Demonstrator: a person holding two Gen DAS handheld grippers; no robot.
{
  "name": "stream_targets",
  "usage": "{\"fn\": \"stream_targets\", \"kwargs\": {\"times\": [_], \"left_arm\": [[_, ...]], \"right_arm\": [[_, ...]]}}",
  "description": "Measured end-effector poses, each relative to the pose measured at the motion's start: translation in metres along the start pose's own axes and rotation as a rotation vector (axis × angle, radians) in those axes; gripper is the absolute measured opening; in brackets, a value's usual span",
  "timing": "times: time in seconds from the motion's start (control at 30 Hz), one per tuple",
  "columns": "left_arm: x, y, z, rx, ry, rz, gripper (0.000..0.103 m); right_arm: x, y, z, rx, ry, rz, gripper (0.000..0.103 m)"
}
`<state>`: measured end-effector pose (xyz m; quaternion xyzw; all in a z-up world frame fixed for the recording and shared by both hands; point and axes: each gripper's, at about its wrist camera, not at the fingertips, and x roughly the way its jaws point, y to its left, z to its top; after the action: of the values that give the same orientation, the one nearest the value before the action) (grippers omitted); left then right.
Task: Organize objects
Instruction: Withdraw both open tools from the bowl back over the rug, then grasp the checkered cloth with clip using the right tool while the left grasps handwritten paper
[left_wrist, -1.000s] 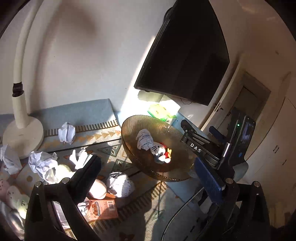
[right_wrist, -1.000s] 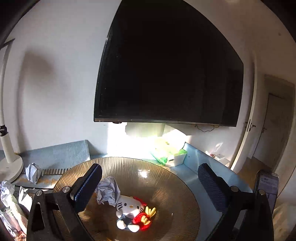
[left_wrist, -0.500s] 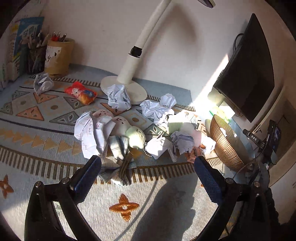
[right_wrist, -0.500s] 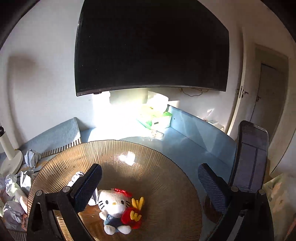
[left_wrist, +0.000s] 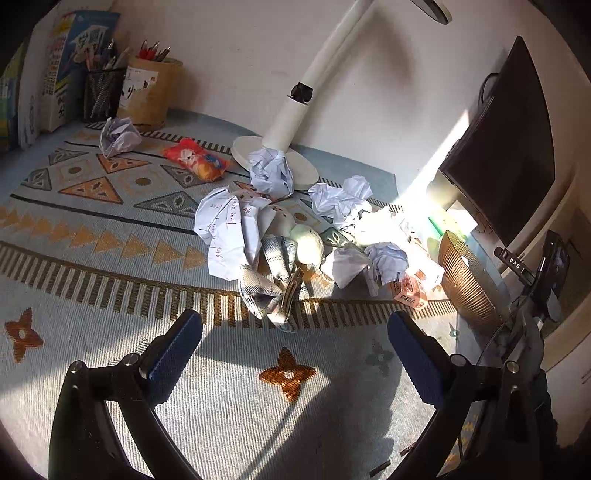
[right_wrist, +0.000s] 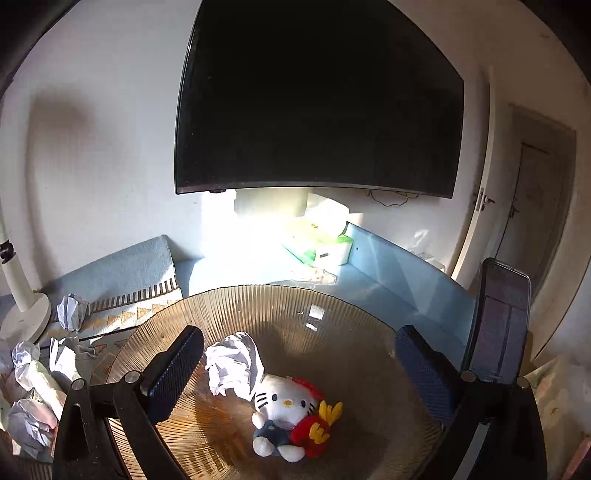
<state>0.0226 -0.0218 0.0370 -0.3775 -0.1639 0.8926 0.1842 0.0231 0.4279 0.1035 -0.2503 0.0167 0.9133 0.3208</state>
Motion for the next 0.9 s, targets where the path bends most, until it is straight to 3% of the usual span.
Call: {"fn": "stream_targets", "kwargs": {"times": [0.07,0.13,0.17,0.23,0.4,0.47,0.53,0.63,0.7,0.83,0.9], "left_arm": [[-0.004,0.001,-0.001,0.013,-0.01,0.021,0.101],[-0.007,0.0,0.0,0.03,-0.018,0.042,0.101],[-0.009,-0.001,-0.001,0.041,-0.022,0.049,0.101],[-0.012,-0.002,0.001,0.053,-0.032,0.061,0.101],[-0.019,0.008,0.024,0.025,-0.053,0.046,0.101],[-0.015,0.013,0.044,0.038,-0.045,0.094,0.101],[-0.008,0.017,0.063,0.071,-0.032,0.085,0.101],[0.027,0.032,0.084,0.057,0.106,-0.017,0.101],[0.055,0.046,0.088,0.003,0.178,-0.04,0.101],[0.083,0.062,0.076,-0.056,0.237,-0.128,0.099],[0.079,0.061,0.072,-0.043,0.215,-0.131,0.099]], "right_arm": [[-0.024,0.004,-0.003,-0.011,-0.036,-0.029,0.103],[-0.057,0.018,-0.009,-0.032,-0.083,0.0,0.103],[-0.072,0.028,-0.014,-0.04,-0.09,0.063,0.103],[-0.094,0.056,-0.029,-0.076,-0.061,0.27,0.103],[-0.113,0.151,-0.074,-0.203,0.124,0.692,0.101],[-0.116,0.181,-0.083,-0.21,0.186,0.796,0.076],[-0.115,0.21,-0.092,-0.22,0.257,0.894,0.072],[-0.108,0.256,-0.115,-0.269,0.373,0.971,0.072],[-0.102,0.279,-0.133,-0.257,0.449,0.984,0.072],[-0.092,0.294,-0.141,-0.242,0.489,0.949,0.072],[-0.091,0.297,-0.14,-0.241,0.49,0.944,0.072]]}}
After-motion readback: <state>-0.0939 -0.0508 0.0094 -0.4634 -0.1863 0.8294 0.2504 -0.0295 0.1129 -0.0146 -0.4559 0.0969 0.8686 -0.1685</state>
